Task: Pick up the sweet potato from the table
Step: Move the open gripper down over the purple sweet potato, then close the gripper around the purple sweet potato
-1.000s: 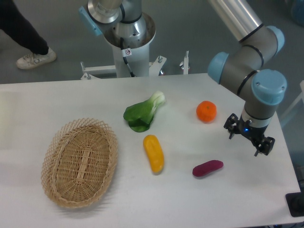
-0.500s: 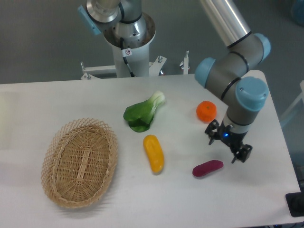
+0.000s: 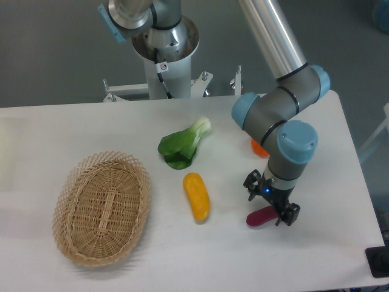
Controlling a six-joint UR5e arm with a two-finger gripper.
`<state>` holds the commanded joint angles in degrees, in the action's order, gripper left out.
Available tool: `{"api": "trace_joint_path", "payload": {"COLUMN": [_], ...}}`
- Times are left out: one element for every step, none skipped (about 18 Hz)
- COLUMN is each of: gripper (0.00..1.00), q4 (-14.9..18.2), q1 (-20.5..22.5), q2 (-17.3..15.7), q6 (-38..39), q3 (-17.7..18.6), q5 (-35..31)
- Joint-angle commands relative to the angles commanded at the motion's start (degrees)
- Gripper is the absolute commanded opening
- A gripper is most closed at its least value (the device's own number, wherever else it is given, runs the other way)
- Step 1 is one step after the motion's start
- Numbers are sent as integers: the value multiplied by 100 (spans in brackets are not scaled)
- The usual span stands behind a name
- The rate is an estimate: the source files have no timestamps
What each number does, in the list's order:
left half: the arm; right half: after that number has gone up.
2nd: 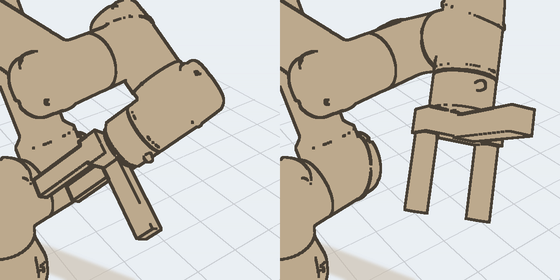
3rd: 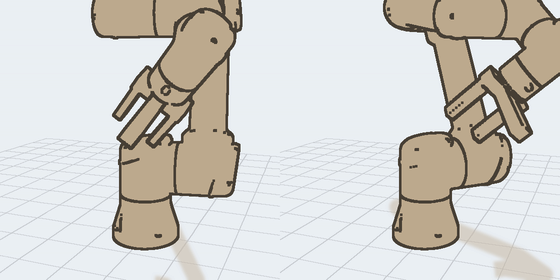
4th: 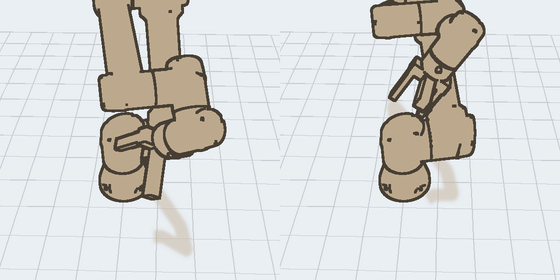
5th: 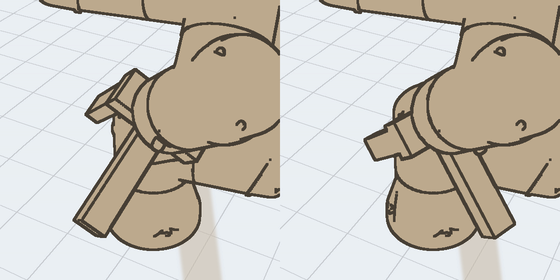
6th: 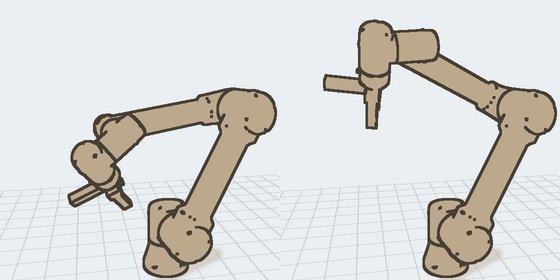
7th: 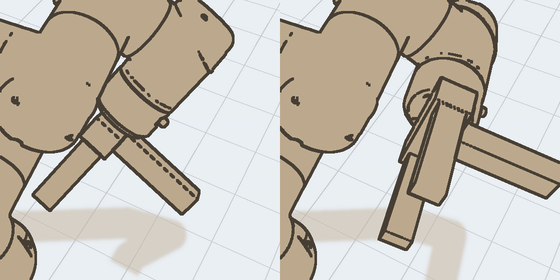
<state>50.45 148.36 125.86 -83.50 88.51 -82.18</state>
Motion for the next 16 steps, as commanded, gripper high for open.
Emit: {"api": "trace_joint_path", "payload": {"gripper": [98, 95, 90, 85, 81, 75, 71, 64, 58, 50, 40, 31, 27, 21, 16, 13], "q4": [0, 0, 0, 0, 9, -17, -26, -26, -26, -26, -18, -18, -18, -18, -18, -18], "q1": [-9, -52, -62, -62, -70, -70, -70, -79, -79, -71, -70, -70, -79, -79, -71, -70], "q2": [18, 44, 44, 44, 53, 53, 53, 70, 71, 71, 62, 62, 53, 36, 18, 0], "q6": [26, 18, 18, 9, 18, 27, 35, 53, 79, 79, 79, 79, 79, 79, 79, 79], "q3": [9, 9, 9, 9, 9, 9, 0, 0, 0, -9, -26, -44, -44, -44, -44, -53], "q5": [-9, -9, -17, -18, -35, -61, -70, -79, -79, -79, -88, -97, -97, -97, -97, -97]}}
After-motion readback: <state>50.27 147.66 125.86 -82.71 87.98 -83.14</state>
